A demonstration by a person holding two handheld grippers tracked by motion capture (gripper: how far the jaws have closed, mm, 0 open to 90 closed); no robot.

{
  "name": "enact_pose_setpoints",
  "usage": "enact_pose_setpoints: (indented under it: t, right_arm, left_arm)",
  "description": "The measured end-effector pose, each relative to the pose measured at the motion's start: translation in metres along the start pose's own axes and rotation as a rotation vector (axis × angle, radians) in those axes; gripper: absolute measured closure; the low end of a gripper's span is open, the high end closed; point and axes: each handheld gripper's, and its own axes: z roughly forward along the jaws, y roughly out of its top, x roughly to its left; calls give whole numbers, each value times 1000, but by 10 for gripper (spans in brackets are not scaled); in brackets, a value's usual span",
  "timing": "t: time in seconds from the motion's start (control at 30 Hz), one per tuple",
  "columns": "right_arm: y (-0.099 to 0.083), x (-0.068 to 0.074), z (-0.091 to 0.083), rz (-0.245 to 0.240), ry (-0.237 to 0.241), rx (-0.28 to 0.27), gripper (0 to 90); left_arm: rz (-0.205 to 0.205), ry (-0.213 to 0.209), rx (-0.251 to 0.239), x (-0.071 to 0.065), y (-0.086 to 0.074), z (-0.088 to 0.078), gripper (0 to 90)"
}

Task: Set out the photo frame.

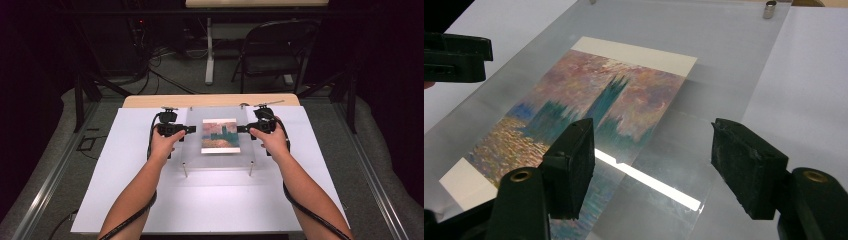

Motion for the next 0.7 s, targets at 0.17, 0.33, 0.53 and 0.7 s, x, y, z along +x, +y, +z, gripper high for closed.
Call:
enact_pose_setpoints:
  t: [0.17, 0.33, 0.53, 0.7]
  right_arm:
    - [3, -2, 3, 16, -4, 14, 343]
    - [2, -3, 7, 17, -7, 32, 343]
    - [-2, -6, 11, 23, 3, 46, 342]
    - [-2, -8, 10, 35, 12, 50, 340]
  left_arm:
    - [-9, -5, 11, 1, 1, 4, 331]
    - [-8, -8, 28, 2, -1, 7, 351]
    - [-33, -10, 39, 4, -4, 11, 354]
    - [-44, -9, 53, 6, -6, 13, 352]
